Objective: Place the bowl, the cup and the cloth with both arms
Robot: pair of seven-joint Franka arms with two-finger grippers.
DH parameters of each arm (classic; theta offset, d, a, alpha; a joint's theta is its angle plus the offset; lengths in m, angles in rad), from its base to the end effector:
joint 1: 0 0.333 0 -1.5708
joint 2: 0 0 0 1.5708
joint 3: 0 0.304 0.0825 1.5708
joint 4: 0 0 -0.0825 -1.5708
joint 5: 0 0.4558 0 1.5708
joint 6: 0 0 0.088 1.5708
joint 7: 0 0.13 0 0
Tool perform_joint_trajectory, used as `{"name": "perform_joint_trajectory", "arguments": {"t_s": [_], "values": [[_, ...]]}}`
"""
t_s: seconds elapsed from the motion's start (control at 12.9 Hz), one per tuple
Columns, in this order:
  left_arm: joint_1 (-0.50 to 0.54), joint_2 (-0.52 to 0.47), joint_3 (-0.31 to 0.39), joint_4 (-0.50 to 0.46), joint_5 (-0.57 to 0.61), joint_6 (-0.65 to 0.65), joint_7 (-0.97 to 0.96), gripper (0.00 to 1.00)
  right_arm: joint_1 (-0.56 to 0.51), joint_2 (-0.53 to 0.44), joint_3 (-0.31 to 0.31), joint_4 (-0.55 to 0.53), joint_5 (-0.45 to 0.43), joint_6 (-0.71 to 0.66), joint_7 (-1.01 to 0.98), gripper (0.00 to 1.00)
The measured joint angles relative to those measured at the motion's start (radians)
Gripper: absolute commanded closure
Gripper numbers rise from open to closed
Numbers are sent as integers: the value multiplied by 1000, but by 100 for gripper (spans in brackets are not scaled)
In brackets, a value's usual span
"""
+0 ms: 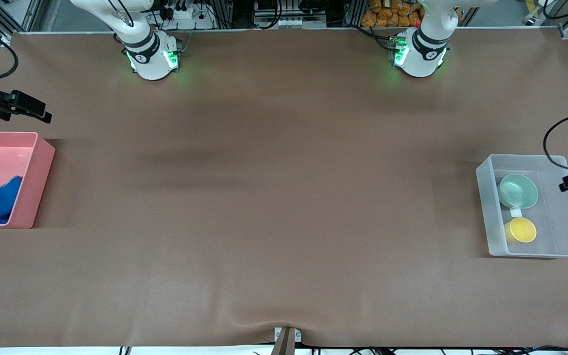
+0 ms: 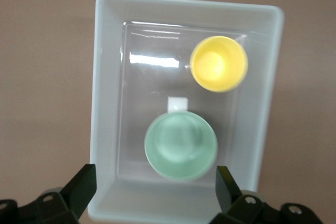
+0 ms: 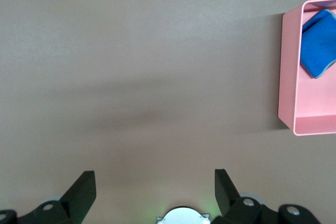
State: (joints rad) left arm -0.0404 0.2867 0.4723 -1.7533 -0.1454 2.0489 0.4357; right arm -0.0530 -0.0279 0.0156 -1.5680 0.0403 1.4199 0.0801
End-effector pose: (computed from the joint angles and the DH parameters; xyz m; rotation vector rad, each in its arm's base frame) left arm 0.6444 0.2684 0.3595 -3.1239 -0.0644 -0.0619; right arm 0.5986 -0.0166 0.5961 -3.0938 0.1763 0.1877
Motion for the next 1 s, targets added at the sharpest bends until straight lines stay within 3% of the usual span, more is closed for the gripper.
{"name": "perform_joint_trajectory", "arguments": {"t_s": [0.54,1.0], "values": [[-14,-258,-266,-2,97,-272,-385,0,1,0,11,8,-9,28,32,0],[-19,-343,-285,13,100,-354,-399,0,-2,6,2,8,-39,34,32,0]]}}
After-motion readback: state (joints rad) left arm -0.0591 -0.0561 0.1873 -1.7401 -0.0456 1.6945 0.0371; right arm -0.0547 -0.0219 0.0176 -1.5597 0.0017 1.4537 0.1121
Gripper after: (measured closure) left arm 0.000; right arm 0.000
